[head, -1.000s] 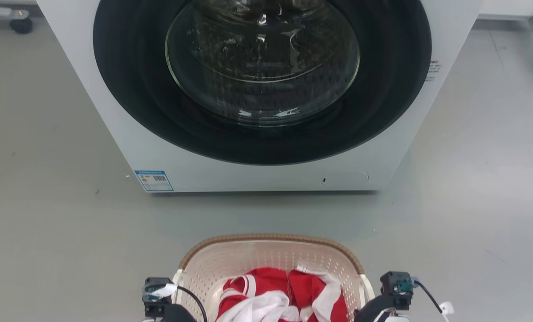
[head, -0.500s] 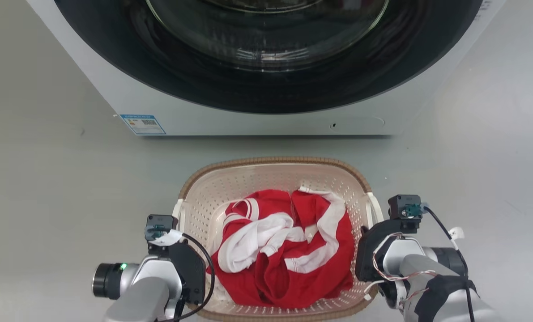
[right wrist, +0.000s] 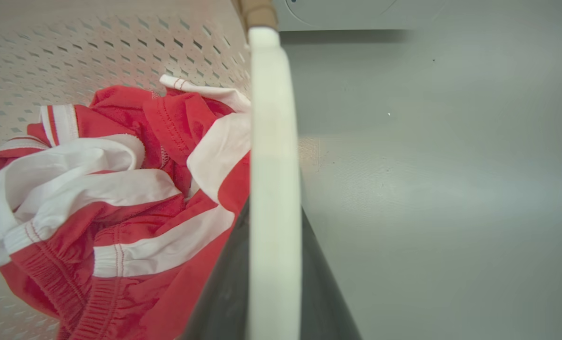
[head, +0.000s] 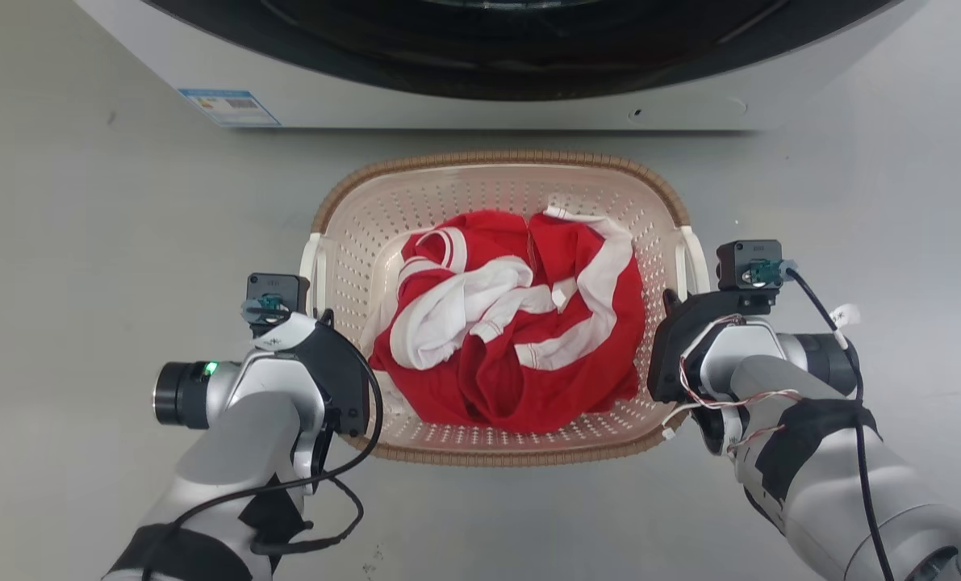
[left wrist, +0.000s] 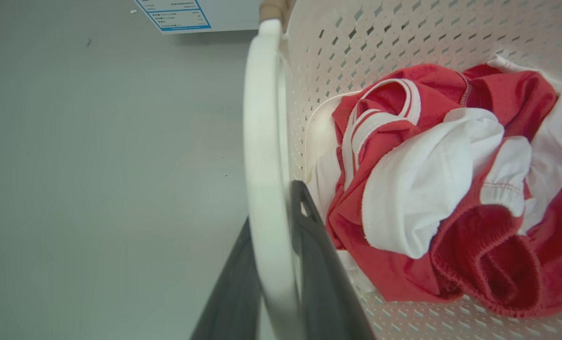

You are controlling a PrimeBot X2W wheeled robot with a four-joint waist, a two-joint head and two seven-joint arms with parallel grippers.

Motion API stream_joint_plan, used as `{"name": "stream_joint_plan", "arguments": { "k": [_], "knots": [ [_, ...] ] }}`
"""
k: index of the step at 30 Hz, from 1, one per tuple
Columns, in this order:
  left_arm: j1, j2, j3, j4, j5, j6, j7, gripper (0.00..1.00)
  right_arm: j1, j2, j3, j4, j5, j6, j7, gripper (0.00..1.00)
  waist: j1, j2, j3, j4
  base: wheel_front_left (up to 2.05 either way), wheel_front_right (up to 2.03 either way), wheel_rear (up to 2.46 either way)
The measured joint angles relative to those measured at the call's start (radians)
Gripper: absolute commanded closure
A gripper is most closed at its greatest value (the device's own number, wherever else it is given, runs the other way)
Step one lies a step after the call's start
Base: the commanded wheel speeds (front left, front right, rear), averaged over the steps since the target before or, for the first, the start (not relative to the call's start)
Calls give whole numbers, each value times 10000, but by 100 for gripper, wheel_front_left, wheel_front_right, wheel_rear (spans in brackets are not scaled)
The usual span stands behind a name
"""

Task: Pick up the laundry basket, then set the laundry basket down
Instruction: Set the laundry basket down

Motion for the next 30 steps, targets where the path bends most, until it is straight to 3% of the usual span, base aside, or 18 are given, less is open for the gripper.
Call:
{"name": "stream_joint_plan", "arguments": {
  "k": [18, 30],
  "knots": [
    [-1534, -17, 155, -23, 157, 77, -445, 100, -1515, -142, 23, 314, -326, 90, -556, 100, -1, 0, 2559, 125, 0, 0, 0],
    [-2076, -17, 309, 182, 174, 84, -892, 100, -2088, -138, 29, 405, -491, 163, -1141, 100, -5, -5, 3335, 198, 0, 0, 0]
  ]
}}
